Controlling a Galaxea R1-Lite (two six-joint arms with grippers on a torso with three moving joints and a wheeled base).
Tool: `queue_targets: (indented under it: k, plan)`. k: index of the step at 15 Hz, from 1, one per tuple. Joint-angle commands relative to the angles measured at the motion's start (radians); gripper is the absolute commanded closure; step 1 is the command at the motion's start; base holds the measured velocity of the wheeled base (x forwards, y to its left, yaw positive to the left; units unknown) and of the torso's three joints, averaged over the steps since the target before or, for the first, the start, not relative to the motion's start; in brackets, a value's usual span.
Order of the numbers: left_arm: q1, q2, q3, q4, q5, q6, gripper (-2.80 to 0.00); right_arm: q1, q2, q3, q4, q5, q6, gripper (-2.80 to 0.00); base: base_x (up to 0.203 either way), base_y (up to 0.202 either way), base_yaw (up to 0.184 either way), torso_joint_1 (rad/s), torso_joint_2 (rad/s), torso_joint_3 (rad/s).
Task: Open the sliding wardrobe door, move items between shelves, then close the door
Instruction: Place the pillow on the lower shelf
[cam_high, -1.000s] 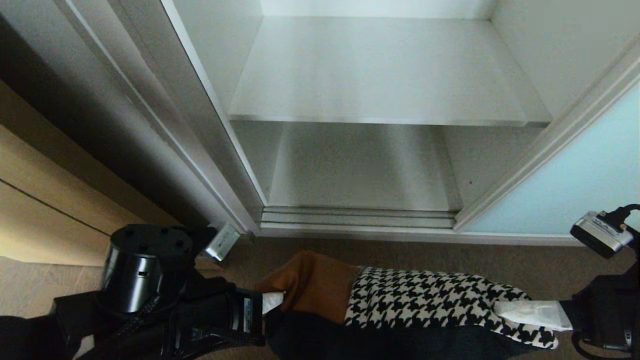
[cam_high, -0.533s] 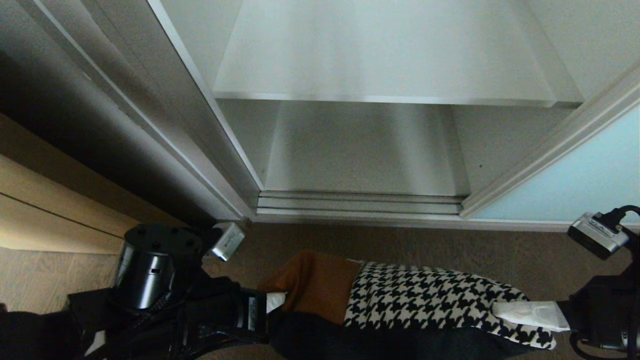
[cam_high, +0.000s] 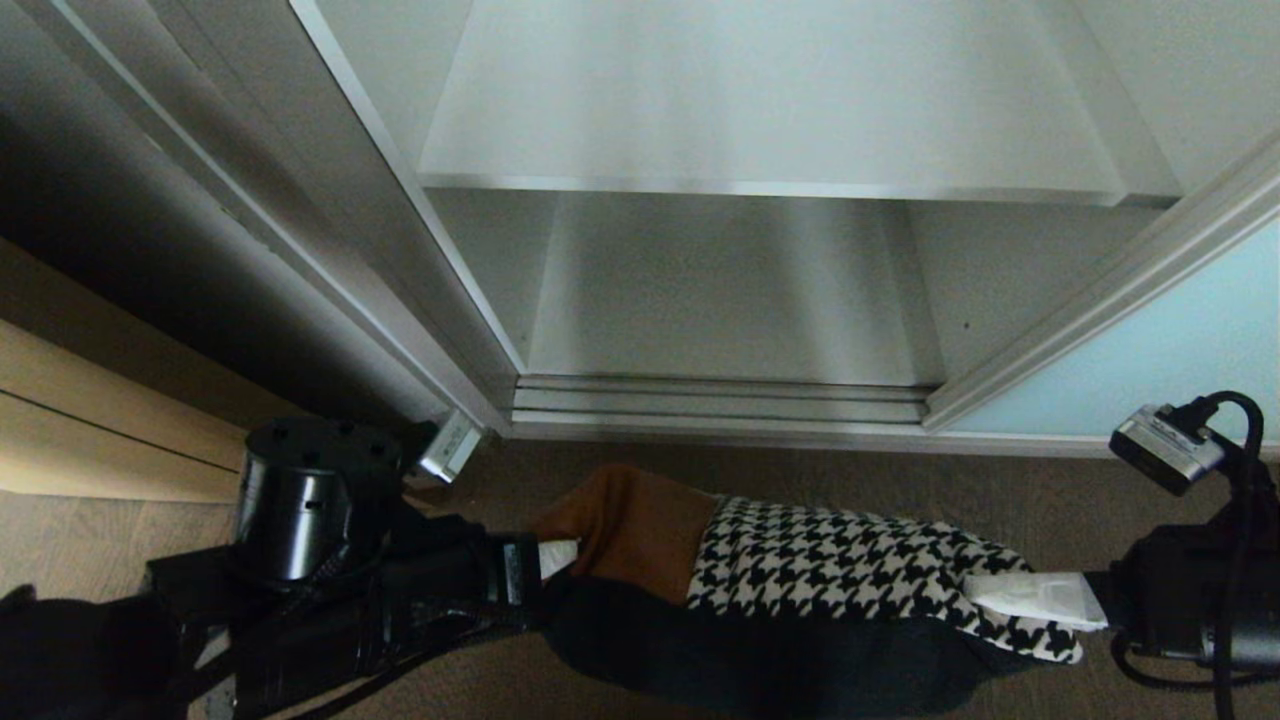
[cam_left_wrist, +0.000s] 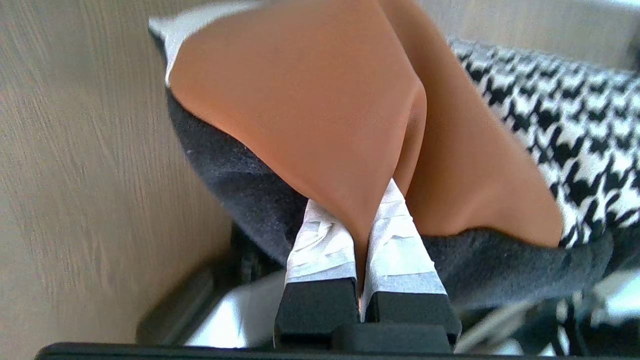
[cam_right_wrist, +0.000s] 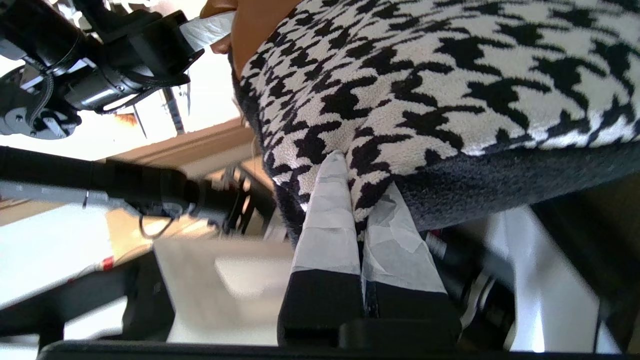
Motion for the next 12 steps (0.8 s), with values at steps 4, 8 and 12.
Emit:
queue_targets:
  k: [4,8,12]
  plan:
    - [0.086,0.143,-0.231,-0.007,-0.001,0.010,0.00,-0.039,0.230,-0.212,-0.065,-0.003,-0.004,0.00,0.000,0.000,0.000,0.000,0.00,0.000]
    - [0.149,0.266,-0.419,-0.058,-0.004,0.011,0.00,-0.063,0.432,-0.429,-0.168,-0.003,-0.004,0.00,0.000,0.000,0.000,0.000,0.00,0.000]
    - [0.174,0.399,-0.507,-0.157,-0.006,0.017,0.00,-0.079,0.577,-0.482,-0.386,0.003,-0.006,0.00,0.000,0.000,0.000,0.000,0.00,0.000]
